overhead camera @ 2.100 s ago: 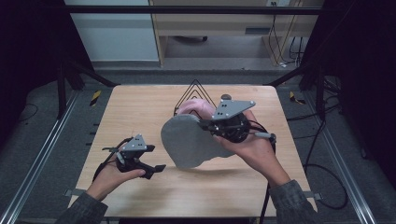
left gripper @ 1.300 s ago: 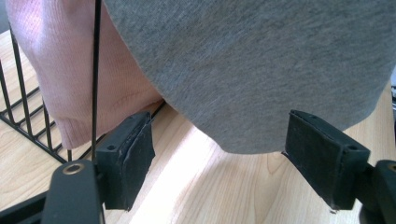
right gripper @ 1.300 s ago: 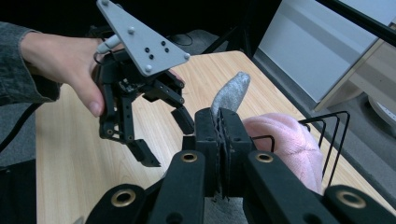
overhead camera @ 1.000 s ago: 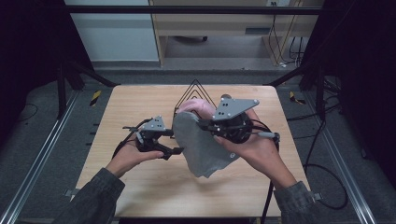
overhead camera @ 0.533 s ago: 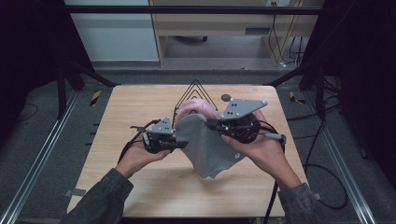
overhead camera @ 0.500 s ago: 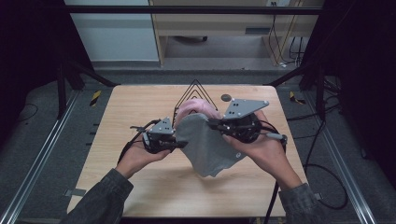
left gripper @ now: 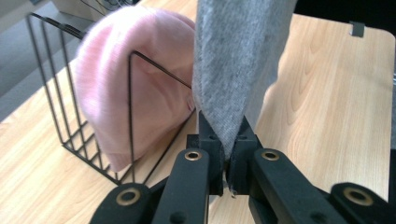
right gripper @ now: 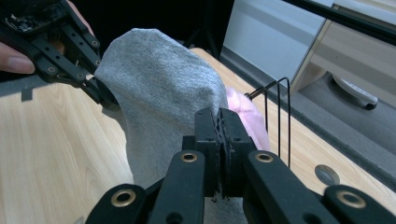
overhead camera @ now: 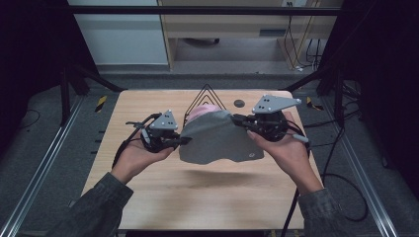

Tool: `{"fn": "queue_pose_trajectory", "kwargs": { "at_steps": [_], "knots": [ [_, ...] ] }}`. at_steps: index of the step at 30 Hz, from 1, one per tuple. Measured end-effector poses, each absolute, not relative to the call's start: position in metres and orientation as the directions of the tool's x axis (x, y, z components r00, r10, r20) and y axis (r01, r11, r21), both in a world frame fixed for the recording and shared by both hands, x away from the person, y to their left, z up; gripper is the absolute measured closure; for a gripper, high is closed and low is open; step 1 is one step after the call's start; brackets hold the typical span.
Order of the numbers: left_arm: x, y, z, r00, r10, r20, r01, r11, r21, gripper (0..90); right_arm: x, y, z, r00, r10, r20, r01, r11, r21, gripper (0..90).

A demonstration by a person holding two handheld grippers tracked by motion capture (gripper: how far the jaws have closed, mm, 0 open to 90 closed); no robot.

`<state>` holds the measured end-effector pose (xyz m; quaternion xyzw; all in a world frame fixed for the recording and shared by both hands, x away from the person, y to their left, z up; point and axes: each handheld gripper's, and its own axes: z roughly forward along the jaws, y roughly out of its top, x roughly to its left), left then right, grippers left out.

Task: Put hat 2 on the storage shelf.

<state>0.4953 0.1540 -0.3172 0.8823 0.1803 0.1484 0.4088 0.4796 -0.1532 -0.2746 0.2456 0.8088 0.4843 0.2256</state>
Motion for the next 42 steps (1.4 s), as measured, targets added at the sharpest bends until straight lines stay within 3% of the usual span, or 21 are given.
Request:
{"fn": "queue_pose_trajectory", "kwargs": {
  "at_steps": [23,42],
  "knots": [
    [0.516,0.155,-0.236,0.843,0.513,0.163,0.172,-0.543,0.822,86.6,0.51,-0.159,-0.219,-0.759,0.646,-0.088,0.16,0.315,0.935,87.7],
    [0.579,0.151,-0.201,0.799,0.579,0.163,0.166,-0.473,0.866,86.7,0.582,-0.156,-0.184,-0.717,0.694,-0.066,0.154,0.25,0.956,87.7]
  ]
}}
